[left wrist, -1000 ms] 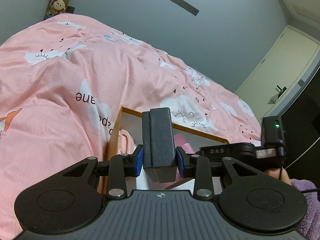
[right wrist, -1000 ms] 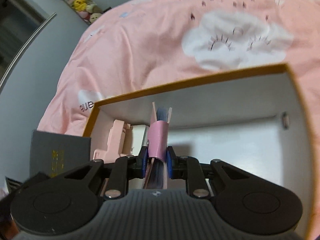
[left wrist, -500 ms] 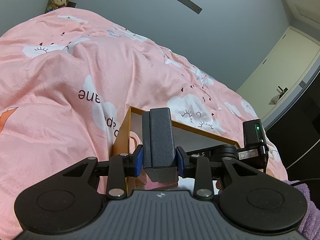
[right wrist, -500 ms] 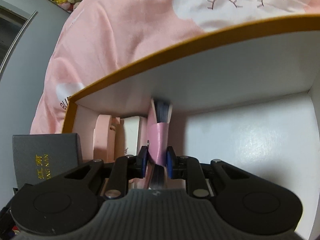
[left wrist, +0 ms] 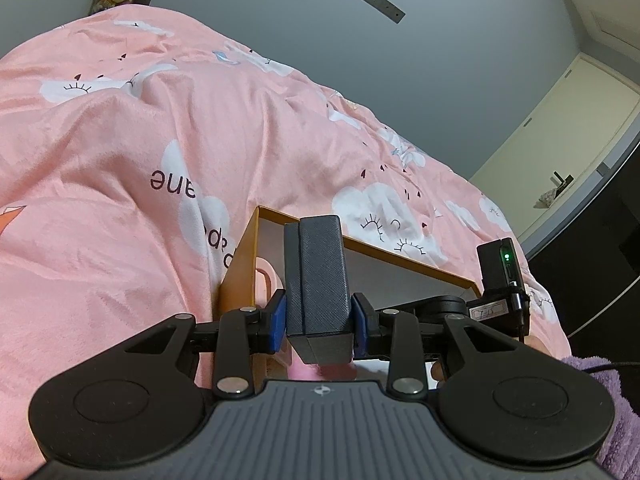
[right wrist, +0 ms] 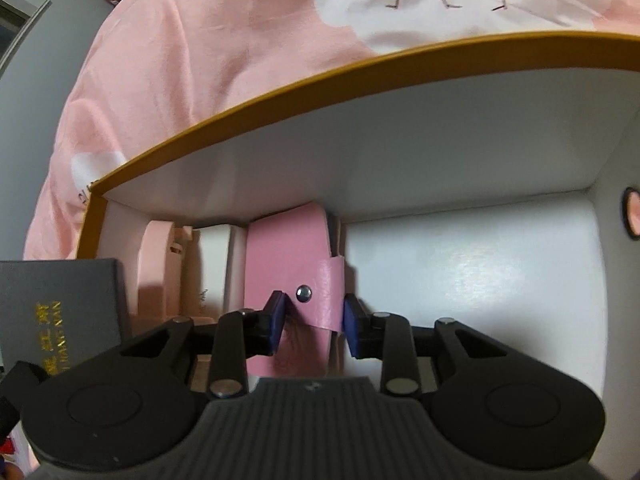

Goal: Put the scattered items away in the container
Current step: 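Lower the grey box into the box with the left gripper while the right gripper lowers the pink wallet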

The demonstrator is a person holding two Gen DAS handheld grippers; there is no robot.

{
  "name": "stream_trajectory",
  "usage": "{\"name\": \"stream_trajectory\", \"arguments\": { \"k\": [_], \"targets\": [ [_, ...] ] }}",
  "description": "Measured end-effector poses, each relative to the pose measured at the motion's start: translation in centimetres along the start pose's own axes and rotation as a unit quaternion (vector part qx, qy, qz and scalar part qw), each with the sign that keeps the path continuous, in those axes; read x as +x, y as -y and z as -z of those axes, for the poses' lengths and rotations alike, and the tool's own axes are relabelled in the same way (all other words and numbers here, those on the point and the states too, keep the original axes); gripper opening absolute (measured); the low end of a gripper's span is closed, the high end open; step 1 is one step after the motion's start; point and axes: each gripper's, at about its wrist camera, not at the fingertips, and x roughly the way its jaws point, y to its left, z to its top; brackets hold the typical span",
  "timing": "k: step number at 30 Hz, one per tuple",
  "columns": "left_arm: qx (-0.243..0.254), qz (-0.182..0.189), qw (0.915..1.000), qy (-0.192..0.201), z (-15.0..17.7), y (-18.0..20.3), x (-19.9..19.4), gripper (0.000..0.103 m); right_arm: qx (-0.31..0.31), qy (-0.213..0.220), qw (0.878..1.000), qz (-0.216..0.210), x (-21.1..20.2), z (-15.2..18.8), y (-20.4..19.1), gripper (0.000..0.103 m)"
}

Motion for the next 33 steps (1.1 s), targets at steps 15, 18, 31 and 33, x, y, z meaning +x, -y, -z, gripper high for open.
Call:
{"name": "stream_trajectory", "arguments": {
  "k": [15,18,31,33],
  "targets": [
    [0.003,0.013,0.9987,-0.049,-0.4,2.8,5.5,0.039,-0.073,0.057,0.995,0.047,-5.1,0.3,-0.1,0.025],
    [-0.020,0.029,0.9973,-0.065,-0.6,2.9,7.3,0.039,-0.101,0.067,0.990,0.069,-5.6,0.5,0.4,0.022],
    [-0.092,0.015,0.9852,-0.144,-0.1,1.3,12.2,0.040,-0.097,0.048,0.992,0.072,-3.7,-0.3,1.7,0.024],
    [-0.106,0.009,0.9822,-0.155,0.0,0.9,12.6,0.044,-0.097,0.051,0.991,0.073,-3.7,-0.4,1.7,0.024]
  ]
}}
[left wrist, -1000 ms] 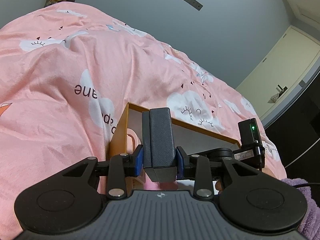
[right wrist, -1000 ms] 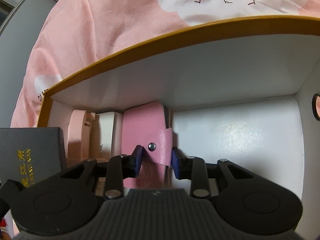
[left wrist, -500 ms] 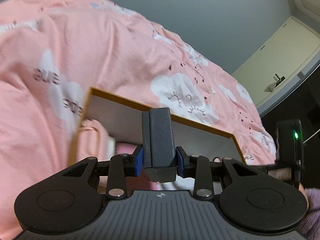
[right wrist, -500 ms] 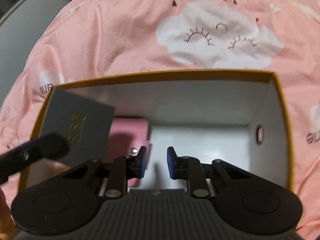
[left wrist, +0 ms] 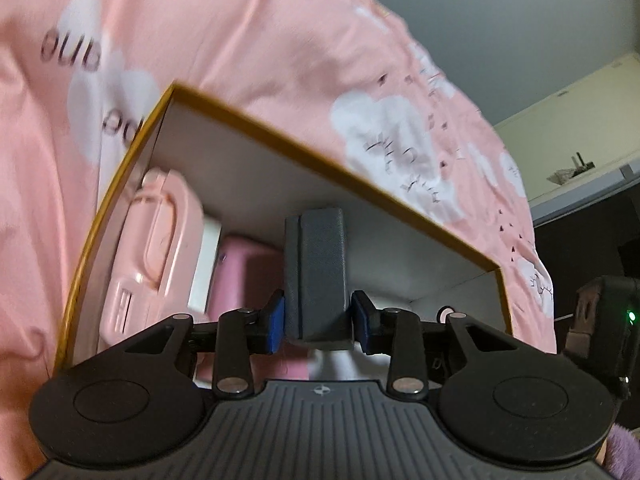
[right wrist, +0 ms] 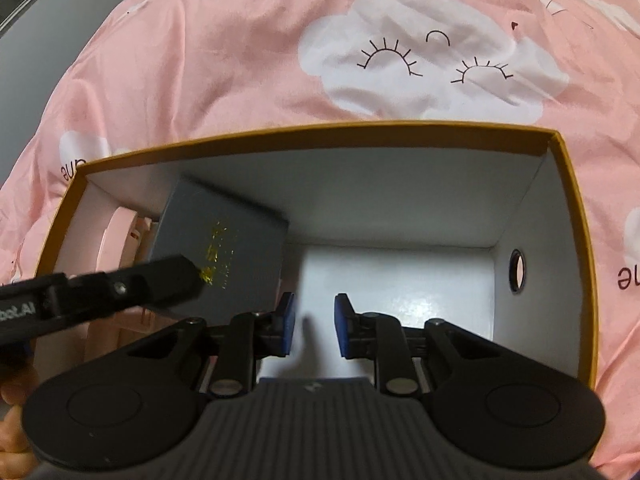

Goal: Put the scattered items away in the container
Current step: 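Lower the grey box into the box with the left gripper while the right gripper lowers the pink wallet, then open both grippers to release the grey box and pink wallet inside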

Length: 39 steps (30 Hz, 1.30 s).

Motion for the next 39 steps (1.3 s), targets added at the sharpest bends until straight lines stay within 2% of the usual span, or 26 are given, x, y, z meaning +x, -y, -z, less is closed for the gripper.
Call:
{"name": "stream_trajectory", "arguments": {
  "k": [4,5,6,8,17,22,26,28,32,35,37,39],
  "targets": [
    [0.021,-0.029,0.9993,0.012,0.2,0.7,-0.4,0.046,0.005,0.002,1.000,0.003,0.2,0.1,0.0,0.024],
    [0.029,-0.038,0.9988,0.015,0.3,1.0,-0.6,0.049,0.006,0.002,1.000,0.002,0.3,0.1,0.0,0.024],
    [0.037,-0.047,0.9980,0.020,0.3,1.3,-0.8,0.059,0.007,0.003,1.000,0.001,0.3,0.1,0.0,0.024],
    [0.053,-0.059,0.9964,0.030,0.4,1.7,-1.4,0.062,0.007,0.006,1.000,0.001,0.2,0.2,0.1,0.024],
    [0.090,-0.074,0.9909,0.067,0.7,2.6,-3.8,0.062,0.018,0.000,1.000,-0.019,0.7,0.2,0.1,0.025],
    [0.102,-0.072,0.9888,0.081,0.9,2.8,-5.0,0.061,0.022,-0.002,0.998,-0.058,1.2,0.2,-0.6,0.024],
    [0.107,-0.089,0.9857,0.095,1.0,2.6,-5.9,0.061,0.014,-0.006,1.000,-0.027,1.4,0.0,-1.0,0.025],
    [0.108,-0.100,0.9841,0.099,1.1,2.4,-6.1,0.061,0.019,-0.014,1.000,-0.014,1.8,-0.2,-0.8,0.021],
    [0.104,-0.107,0.9837,0.100,1.2,1.9,-6.2,0.061,0.019,-0.047,0.999,-0.014,3.2,-0.4,-1.1,0.016],
    [0.104,-0.108,0.9836,0.101,1.3,1.6,-6.2,0.059,0.017,-0.052,0.998,-0.006,3.8,-0.6,-1.5,0.014],
    [0.105,-0.108,0.9833,0.102,1.3,1.6,-6.2,0.058,0.024,-0.058,0.998,-0.015,4.1,-0.6,-1.6,0.007],
    [0.105,-0.107,0.9834,0.102,1.3,1.6,-6.2,0.058,0.027,-0.066,0.997,-0.020,4.5,-0.5,-1.8,0.004]
  ]
}}
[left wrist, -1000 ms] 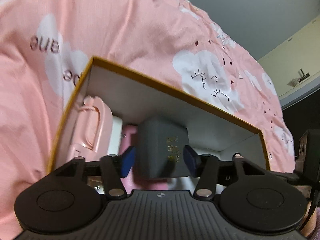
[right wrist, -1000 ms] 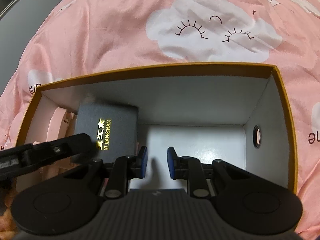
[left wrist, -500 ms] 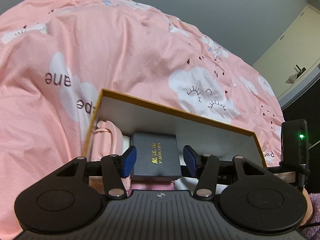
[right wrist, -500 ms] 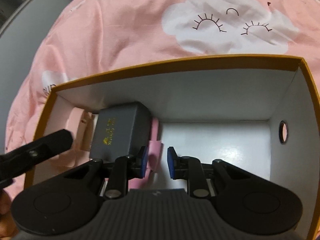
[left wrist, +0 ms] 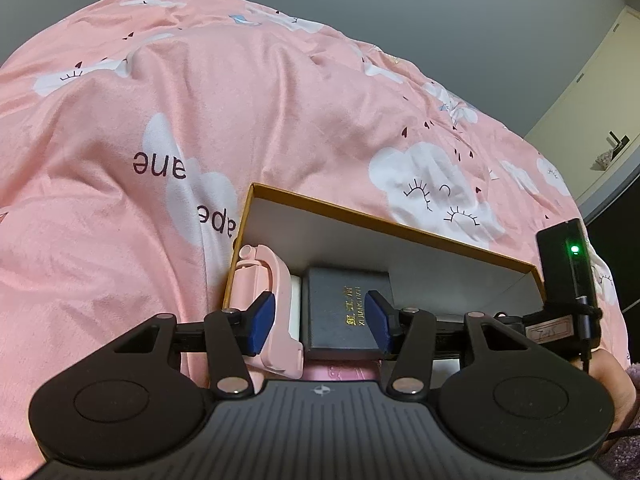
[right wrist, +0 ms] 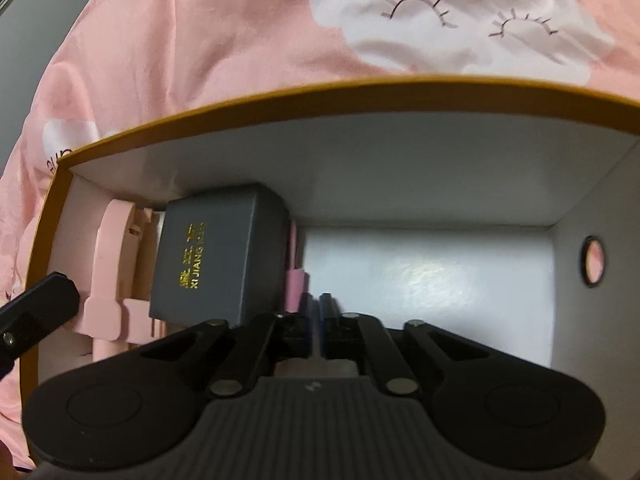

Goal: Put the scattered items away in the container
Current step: 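Open both grippers to release the grey box and pink wallet inside, then lift both grippers out of the box and move toward the plush toys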

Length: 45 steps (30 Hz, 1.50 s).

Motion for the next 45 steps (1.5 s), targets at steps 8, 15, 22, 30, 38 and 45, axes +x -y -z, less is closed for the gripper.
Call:
{"name": "stream_trajectory", "arguments": {
  "k": [8,15,22,30,38,45],
  "targets": [
    [0.008,0.000,1.0000,0.000,0.2,0.4,-0.6,0.058,0.001,0.005,1.000,-0.006,-0.5,0.2,0.4,0.005],
    [0.043,-0.038,0.9984,-0.004,0.7,1.9,-1.9,0.058,-0.038,0.026,0.999,0.024,-2.7,1.1,-0.1,0.016],
    [0.060,-0.046,0.9970,-0.012,1.6,3.0,-3.1,0.058,-0.059,0.052,0.996,0.030,-5.7,2.7,-0.6,0.021],
    [0.058,-0.056,0.9968,-0.001,4.4,3.5,-5.1,0.058,-0.075,0.079,0.994,0.025,-7.5,5.7,-1.8,0.028],
    [0.077,-0.068,0.9938,0.042,7.4,5.1,-8.6,0.059,-0.118,0.158,0.980,0.028,-11.9,9.3,-2.5,0.036],
    [0.096,-0.075,0.9891,0.083,12.0,6.5,-12.0,0.059,-0.168,0.258,0.951,0.025,-16.7,14.5,-3.2,0.050]
  ]
}}
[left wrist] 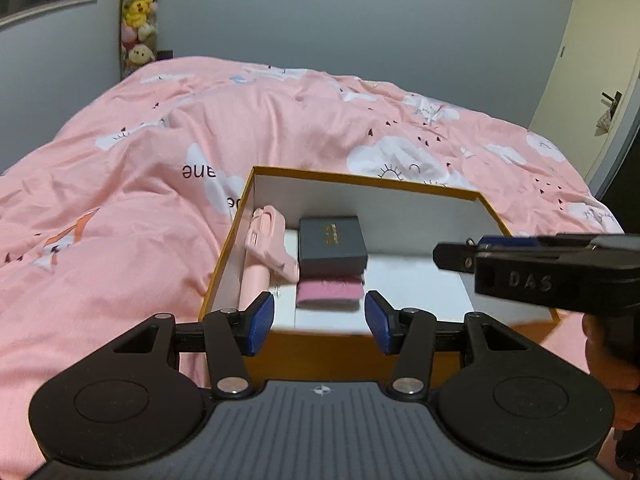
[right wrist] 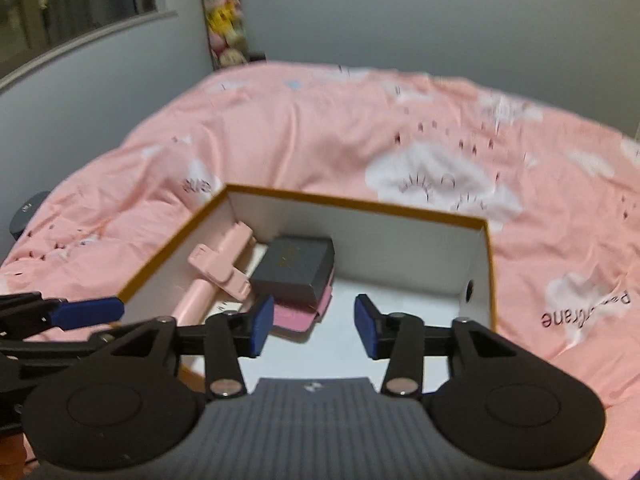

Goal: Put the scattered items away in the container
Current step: 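Lift both grippers out of the box and move toward the plush toys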

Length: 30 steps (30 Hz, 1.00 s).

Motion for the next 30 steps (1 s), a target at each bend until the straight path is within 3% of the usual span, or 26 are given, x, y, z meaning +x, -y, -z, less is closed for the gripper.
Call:
{"name": "stream_trajectory", "arguments": {
  "k": [3,9,22,30],
  "targets": [
    [0.000,0.007,1.0000,-0.002,1.6,0.2,-1.2,0.059,0.006,0.019,1.000,-0.005,-2.2,1.8,-0.4,0.053],
    [0.011,0.012,0.9997,-0.018,4.4,0.4,-3.0,0.059,0.011,0.019,1.000,0.010,-4.6,5.6,-1.2,0.057],
    [0.020,0.030,0.9985,-0.042,6.6,0.0,-6.1,0.059,-0.003,-0.005,1.000,0.021,-7.3,10.3,-2.2,0.060],
    [-0.012,0.026,0.9975,-0.064,7.6,-2.0,-7.2,0.059,-0.003,-0.044,0.999,0.000,-7.7,12.0,-3.1,0.061]
  ]
}}
